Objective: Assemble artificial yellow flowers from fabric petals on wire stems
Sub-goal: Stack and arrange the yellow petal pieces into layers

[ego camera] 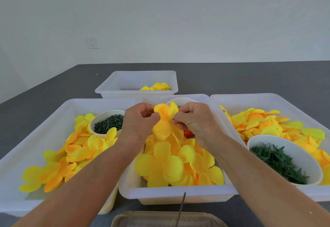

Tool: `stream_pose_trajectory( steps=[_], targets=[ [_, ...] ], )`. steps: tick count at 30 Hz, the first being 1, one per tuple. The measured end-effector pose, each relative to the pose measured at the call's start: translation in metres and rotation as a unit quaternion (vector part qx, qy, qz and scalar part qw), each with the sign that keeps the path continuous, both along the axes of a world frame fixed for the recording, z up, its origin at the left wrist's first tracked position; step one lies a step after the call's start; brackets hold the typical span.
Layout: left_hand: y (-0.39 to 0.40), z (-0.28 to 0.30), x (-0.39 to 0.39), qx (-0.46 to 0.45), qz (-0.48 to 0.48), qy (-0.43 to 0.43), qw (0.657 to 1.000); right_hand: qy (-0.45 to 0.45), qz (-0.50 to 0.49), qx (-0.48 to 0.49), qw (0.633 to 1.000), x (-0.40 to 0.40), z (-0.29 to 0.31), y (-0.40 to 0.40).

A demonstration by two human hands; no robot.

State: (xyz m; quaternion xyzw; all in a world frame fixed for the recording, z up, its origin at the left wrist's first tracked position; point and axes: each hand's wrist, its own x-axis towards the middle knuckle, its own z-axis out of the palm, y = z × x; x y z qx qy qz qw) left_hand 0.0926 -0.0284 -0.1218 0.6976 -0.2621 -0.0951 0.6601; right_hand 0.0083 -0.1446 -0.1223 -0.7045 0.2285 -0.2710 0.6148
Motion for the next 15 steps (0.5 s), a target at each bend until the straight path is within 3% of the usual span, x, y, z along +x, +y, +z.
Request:
stream_pose_trajectory(
  steps=[3,8,15],
  targets=[
    [0.0015,0.0002,-0.0006,-0.004,-0.007,-0.024,1.0,-0.01,0.034,0.008,0.999,0.001,-0.0015,0.0012],
    [0.002,-0.0007,-0.0008,0.014,-0.017,-0.065,0.998,-0.03,0.023,-0.116,0.993,0.001,-0.0019,0.0015],
    [0.002,0.0022,-0.0051,-0.007,-0.066,0.025,0.997,-0.055,0.007,-0.171,0.984,-0.0007,-0.0016,0.0042]
  ],
)
